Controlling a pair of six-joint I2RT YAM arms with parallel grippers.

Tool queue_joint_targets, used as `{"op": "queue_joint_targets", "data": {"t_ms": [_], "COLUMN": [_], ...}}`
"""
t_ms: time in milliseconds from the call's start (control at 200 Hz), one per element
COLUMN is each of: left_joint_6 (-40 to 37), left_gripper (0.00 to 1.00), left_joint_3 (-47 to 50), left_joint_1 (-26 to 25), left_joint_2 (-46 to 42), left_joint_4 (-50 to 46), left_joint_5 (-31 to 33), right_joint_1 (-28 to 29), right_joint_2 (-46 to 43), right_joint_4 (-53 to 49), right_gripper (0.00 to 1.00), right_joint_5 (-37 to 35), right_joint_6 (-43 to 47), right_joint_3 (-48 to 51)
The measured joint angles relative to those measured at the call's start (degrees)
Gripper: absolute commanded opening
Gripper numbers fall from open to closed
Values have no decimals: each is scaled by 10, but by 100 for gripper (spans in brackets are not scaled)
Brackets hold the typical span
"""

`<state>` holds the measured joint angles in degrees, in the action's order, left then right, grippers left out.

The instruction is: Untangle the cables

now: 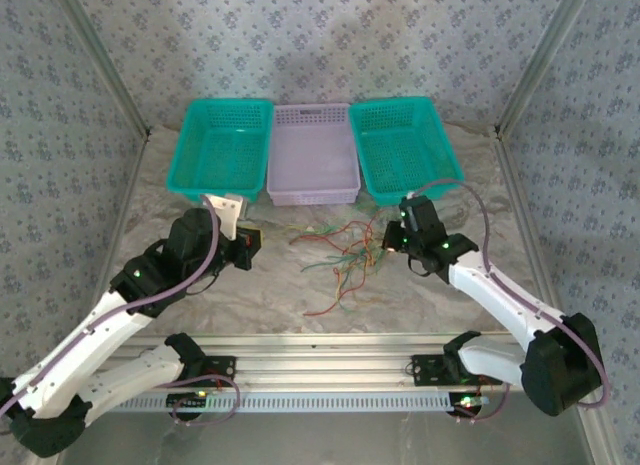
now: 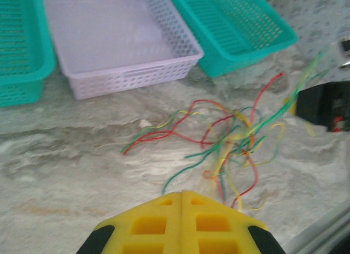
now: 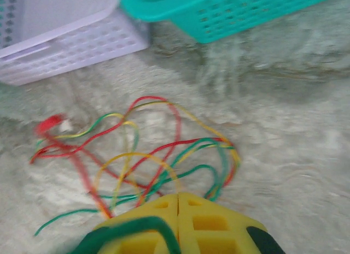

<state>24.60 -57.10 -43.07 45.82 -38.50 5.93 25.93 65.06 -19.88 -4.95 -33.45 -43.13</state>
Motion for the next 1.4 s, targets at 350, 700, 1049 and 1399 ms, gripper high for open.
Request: {"op": "queue_joint_targets", "data": {"t_ms": [350, 700, 1049, 1399], "left_joint_6": [-10, 14, 26, 36], "left_gripper": [0, 73, 56, 62], "left_joint_3": [-13, 0, 33, 78], "left_joint_1": [14, 14, 14, 14], "left_joint_2": [3, 46, 56, 56], "left_joint_4": [-39, 15, 58, 92], "left_joint_5": [9, -59, -126, -186], "right_joint_1": [-41, 31, 39, 45], "right_joint_2": [-32, -96, -119, -121], "right_joint_4": [4, 75, 113, 133], "right_gripper": [0, 0, 0, 0], "right_joint_5": [27, 112, 163, 192], "right_joint_6": [10, 68, 81, 80], "right_joint_3": [15, 47, 59, 62]}}
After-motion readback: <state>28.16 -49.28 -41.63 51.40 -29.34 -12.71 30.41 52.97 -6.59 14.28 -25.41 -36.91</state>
